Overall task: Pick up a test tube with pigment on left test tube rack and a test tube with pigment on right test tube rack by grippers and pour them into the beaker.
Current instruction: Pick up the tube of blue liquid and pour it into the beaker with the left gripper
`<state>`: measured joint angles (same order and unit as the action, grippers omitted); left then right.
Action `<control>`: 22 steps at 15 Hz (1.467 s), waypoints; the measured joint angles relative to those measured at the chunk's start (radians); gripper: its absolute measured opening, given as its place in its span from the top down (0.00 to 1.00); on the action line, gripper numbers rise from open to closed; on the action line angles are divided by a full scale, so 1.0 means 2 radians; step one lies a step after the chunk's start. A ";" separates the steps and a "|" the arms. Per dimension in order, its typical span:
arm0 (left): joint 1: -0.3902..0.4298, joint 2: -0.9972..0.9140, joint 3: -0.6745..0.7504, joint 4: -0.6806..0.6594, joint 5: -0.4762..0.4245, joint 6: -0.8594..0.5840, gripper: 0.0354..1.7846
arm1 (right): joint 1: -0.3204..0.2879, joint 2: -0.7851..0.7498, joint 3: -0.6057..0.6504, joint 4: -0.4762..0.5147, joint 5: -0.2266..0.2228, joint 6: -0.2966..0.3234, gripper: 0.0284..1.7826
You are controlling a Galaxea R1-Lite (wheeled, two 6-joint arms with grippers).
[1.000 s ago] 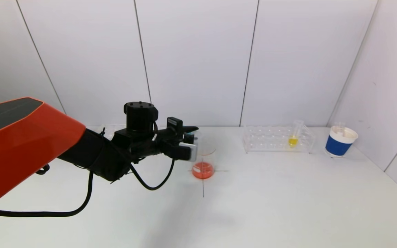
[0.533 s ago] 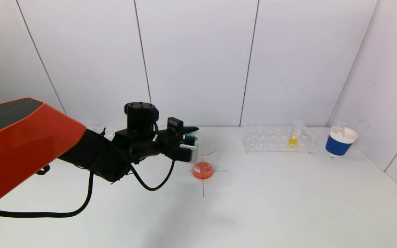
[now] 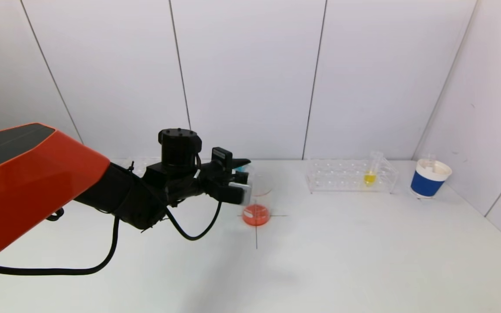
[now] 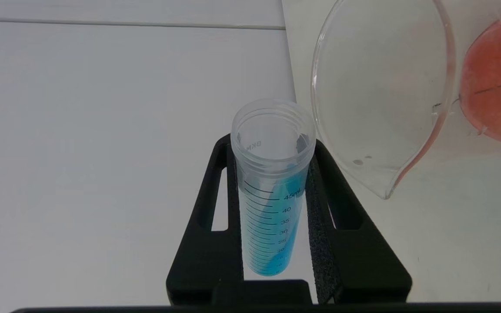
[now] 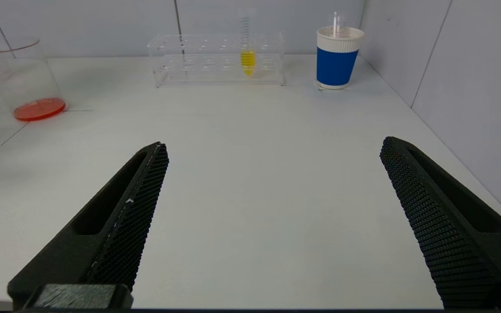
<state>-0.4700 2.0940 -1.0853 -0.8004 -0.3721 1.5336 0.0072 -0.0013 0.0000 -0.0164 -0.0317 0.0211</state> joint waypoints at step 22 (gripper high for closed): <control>-0.010 -0.001 0.000 0.004 0.035 0.061 0.77 | 0.000 0.000 0.000 0.000 0.000 0.000 0.01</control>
<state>-0.4891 2.0926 -1.0853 -0.7928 -0.3030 1.6553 0.0072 -0.0013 0.0000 -0.0164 -0.0321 0.0215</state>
